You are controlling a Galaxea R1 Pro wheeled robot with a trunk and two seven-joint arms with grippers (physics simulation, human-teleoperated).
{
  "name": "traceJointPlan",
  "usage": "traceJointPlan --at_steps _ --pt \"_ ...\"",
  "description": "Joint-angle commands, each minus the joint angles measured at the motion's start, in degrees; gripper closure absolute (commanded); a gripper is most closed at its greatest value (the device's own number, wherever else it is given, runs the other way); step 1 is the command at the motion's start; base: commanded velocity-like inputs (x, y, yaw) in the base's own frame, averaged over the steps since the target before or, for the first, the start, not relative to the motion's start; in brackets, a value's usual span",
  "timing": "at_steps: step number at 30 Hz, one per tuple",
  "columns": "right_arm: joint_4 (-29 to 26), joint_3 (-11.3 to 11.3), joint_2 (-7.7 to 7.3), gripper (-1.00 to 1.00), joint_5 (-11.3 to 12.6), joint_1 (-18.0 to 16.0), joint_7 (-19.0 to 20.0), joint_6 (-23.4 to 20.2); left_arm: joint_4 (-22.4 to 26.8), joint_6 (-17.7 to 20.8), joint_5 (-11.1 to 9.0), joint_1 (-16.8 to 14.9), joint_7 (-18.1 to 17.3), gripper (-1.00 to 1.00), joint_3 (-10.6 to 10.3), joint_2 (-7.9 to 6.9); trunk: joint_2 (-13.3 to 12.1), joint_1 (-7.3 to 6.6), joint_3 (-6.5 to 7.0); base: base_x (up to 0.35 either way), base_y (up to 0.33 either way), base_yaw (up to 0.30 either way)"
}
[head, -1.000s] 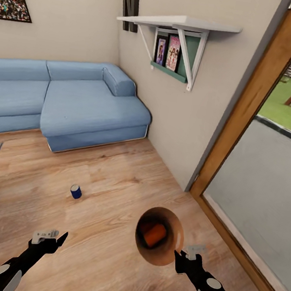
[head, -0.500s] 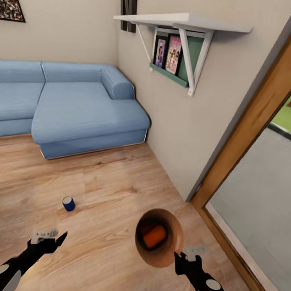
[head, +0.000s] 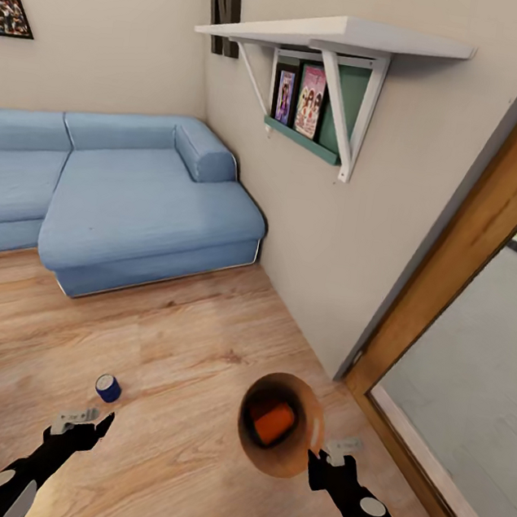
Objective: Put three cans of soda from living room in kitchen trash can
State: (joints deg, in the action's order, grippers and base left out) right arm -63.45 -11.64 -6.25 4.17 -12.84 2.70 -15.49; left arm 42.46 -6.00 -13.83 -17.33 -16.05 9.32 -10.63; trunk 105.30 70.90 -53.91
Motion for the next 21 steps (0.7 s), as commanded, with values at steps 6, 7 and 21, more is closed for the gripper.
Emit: traceJointPlan --at_steps 6,7,21 --pt "-0.1 -0.05 0.01 1.0 0.22 -0.02 0.04 0.02 0.0 0.09 -0.11 -0.03 0.05 -1.0 0.03 0.0 0.0 0.0 0.01 0.322 0.0 0.0" --pt "-0.1 -0.05 0.01 1.0 0.22 -0.03 0.03 0.02 -0.02 0.11 -0.12 -0.04 0.36 -1.0 0.05 0.0 0.0 0.0 0.01 0.322 0.0 0.0" --pt "0.12 -0.15 0.07 1.0 0.22 -0.03 -0.06 0.02 -0.79 5.65 -0.23 -0.45 11.9 -1.0 0.04 -0.37 0.0 0.0 0.01 0.322 0.0 0.0"
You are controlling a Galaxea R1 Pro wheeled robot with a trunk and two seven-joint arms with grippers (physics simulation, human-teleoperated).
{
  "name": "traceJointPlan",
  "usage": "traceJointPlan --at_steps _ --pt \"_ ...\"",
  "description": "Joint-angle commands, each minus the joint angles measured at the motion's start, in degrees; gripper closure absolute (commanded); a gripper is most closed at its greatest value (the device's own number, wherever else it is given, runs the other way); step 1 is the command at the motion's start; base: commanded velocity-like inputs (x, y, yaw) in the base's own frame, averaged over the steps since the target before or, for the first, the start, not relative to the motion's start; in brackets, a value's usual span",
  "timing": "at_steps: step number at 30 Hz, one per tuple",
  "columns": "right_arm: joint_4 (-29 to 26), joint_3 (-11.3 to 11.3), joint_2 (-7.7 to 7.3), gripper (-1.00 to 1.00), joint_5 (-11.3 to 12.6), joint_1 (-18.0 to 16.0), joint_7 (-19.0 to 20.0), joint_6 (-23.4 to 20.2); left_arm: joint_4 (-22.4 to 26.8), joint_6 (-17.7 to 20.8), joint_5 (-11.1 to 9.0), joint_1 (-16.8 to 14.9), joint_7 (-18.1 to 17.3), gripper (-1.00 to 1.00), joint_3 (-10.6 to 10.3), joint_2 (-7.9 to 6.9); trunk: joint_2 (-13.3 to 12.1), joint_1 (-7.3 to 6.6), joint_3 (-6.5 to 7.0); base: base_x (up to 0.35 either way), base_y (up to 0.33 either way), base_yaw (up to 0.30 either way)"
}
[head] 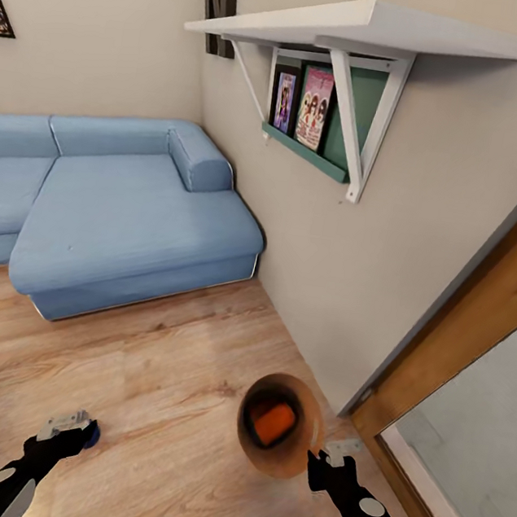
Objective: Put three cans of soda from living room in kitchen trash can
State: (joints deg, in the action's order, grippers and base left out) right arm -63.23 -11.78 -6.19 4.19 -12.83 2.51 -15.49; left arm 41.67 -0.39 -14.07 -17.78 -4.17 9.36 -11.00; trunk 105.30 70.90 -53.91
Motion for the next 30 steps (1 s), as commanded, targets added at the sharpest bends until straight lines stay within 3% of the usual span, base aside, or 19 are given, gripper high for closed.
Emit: traceJointPlan --at_steps 1,5,12,16,21,30 --pt "0.14 -0.24 0.02 1.0 0.2 -0.02 0.13 0.02 -0.01 1.23 0.03 -0.11 0.62 -1.0 -0.02 0.0 0.0 0.0 0.01 0.322 0.0 0.0" --pt "0.7 -2.07 0.03 1.0 0.2 -0.07 0.01 0.02 0.11 3.1 0.15 -0.34 2.18 -1.0 -0.04 0.12 0.0 0.0 0.01 0.26 0.0 0.0" --pt "1.3 -2.55 0.03 1.0 0.2 -0.04 -0.05 0.02 -0.01 3.45 -0.06 -0.43 4.26 -1.0 0.06 -0.04 0.0 0.0 0.01 0.064 0.0 0.0" --pt "1.39 -2.61 0.03 1.0 0.2 -0.04 -0.05 0.02 -0.01 3.4 -1.17 -0.47 5.87 -1.0 0.1 -0.09 0.0 0.0 0.01 0.084 0.0 0.0" --pt "1.68 -2.63 0.03 1.0 0.2 -0.08 -0.05 0.04 -0.01 3.38 -4.39 -0.46 6.78 -1.0 0.12 -0.31 0.0 0.0 0.01 0.027 0.0 0.013" --pt "2.03 -2.63 0.03 1.0 0.2 -0.03 -0.07 1.48 -0.01 3.38 -4.72 -0.42 6.79 -1.0 0.11 -0.17 0.0 0.0 0.01 0.047 0.0 0.17"
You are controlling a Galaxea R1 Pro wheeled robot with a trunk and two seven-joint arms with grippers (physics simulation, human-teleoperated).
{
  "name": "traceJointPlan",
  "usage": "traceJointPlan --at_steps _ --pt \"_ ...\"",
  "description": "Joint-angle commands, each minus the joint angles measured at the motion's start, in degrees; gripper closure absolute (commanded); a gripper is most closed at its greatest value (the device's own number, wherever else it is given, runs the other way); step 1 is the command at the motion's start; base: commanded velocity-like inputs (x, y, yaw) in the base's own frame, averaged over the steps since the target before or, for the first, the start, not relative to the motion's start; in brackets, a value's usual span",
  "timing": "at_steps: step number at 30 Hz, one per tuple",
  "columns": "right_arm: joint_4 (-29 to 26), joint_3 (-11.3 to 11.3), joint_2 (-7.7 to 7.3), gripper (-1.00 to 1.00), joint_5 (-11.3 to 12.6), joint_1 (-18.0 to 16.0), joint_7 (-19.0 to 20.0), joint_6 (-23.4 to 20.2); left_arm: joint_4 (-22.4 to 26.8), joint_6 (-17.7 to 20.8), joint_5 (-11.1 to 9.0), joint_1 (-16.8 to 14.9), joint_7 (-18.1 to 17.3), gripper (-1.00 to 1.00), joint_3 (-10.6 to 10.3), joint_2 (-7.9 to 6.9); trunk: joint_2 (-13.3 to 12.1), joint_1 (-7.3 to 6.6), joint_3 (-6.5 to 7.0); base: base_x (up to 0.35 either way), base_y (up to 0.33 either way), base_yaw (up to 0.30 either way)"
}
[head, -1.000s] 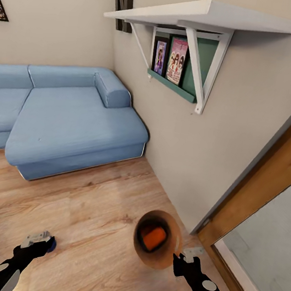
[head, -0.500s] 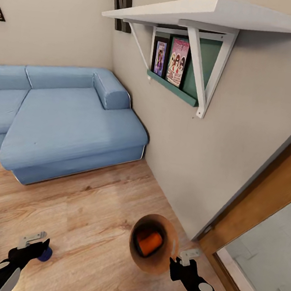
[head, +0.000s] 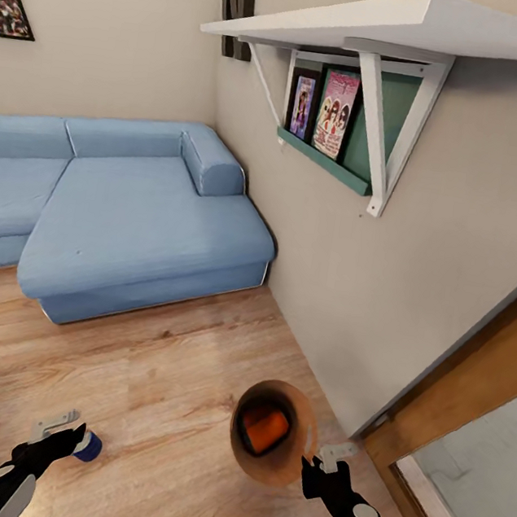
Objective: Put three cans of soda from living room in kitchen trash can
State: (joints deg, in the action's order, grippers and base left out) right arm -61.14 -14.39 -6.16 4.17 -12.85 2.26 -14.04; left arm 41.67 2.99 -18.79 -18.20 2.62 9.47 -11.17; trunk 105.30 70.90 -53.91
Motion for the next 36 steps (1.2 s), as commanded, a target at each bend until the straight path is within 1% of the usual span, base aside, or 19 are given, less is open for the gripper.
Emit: traceJointPlan --at_steps 1,8,14,18,26,31,36 --pt "0.18 -0.03 0.01 1.0 0.23 -0.01 0.18 0.69 -0.01 0.0 -0.01 0.0 0.01 -1.0 -0.01 0.05 0.0 0.0 0.0 0.008 0.0 0.242" --pt "0.96 -0.03 0.23 1.0 0.23 -0.05 0.12 1.34 -0.01 0.07 0.03 0.06 -0.05 -1.0 -0.1 0.16 0.0 0.0 0.0 0.015 -0.007 0.249" --pt "1.02 -0.03 0.22 1.0 0.23 -0.06 0.13 1.45 -0.01 0.14 0.22 0.14 -0.52 -1.0 -0.18 0.27 0.0 0.0 -0.06 0.207 -0.112 0.187" --pt "1.02 -0.03 0.2 1.0 0.23 -0.05 0.14 1.47 -0.01 -0.06 0.3 0.17 -0.33 -1.0 -0.4 0.44 0.0 0.0 -0.08 0.16 -0.083 0.044" --pt "1.02 -0.06 0.19 1.0 0.23 -0.07 0.17 1.47 0.02 -0.31 0.27 0.18 -0.68 -1.0 -0.58 0.55 0.0 0.0 -0.08 0.02 -0.003 0.005" --pt "1.16 -0.03 0.18 1.0 0.23 -0.07 0.14 1.47 0.0 -0.07 0.22 0.18 -0.97 -1.0 -0.49 0.5 0.0 0.0 -0.08 0.002 0.191 0.0" --pt "1.23 -0.01 0.21 1.0 0.24 -0.07 0.2 1.45 0.02 -0.2 0.33 0.18 -0.46 -1.0 -0.41 0.52 0.0 0.0 -0.08 0.0 0.169 0.0"
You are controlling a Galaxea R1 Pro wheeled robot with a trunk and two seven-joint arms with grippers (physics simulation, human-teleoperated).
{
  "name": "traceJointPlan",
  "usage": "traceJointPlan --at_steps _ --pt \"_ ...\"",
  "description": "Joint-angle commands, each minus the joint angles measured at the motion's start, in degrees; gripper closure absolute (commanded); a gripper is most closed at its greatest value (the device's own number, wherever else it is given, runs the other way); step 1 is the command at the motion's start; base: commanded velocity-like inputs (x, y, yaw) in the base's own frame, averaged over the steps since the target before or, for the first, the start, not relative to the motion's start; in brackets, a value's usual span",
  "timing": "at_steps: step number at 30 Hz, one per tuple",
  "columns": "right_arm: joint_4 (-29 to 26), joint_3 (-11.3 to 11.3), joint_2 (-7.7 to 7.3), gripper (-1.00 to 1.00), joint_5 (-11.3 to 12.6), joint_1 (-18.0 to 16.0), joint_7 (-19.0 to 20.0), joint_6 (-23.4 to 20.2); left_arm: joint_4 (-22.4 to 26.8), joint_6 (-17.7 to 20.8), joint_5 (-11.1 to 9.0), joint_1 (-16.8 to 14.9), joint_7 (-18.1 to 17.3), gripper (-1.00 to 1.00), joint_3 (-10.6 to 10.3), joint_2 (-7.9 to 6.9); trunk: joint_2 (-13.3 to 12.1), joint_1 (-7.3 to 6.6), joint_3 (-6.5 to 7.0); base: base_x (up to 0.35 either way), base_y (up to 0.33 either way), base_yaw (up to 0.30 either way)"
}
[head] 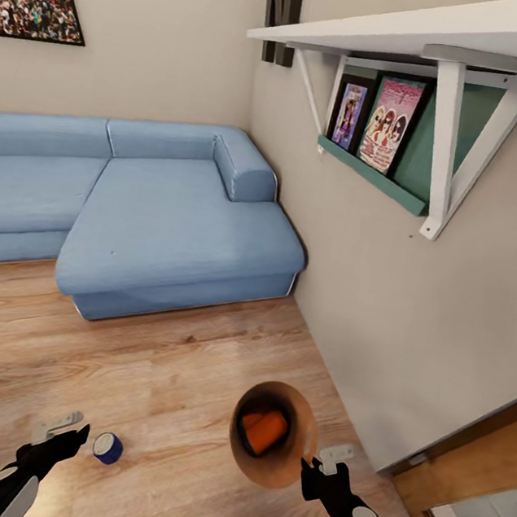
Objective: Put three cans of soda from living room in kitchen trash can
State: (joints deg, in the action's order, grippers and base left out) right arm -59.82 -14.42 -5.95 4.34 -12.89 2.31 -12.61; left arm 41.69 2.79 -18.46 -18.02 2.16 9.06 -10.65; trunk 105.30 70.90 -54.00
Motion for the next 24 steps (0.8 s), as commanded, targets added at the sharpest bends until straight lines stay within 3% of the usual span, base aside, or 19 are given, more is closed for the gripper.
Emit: traceJointPlan --at_steps 1,10,24 --pt "-0.1 0.02 0.0 1.0 0.07 -0.03 0.15 0.02 -0.01 0.04 0.02 0.0 0.06 -1.0 0.0 0.0 0.0 0.0 0.01 0.0 0.074 0.0" --pt "-0.04 -0.14 0.06 1.0 0.06 0.0 0.15 0.04 -0.03 0.22 0.09 0.0 0.28 -1.0 -0.03 0.02 0.0 0.0 0.01 0.012 0.012 0.0" --pt "0.44 -0.25 0.07 1.0 0.06 -0.03 0.15 0.04 0.02 0.12 0.0 0.0 0.07 -1.0 -0.15 0.04 0.0 0.0 0.01 0.183 -0.105 0.0"
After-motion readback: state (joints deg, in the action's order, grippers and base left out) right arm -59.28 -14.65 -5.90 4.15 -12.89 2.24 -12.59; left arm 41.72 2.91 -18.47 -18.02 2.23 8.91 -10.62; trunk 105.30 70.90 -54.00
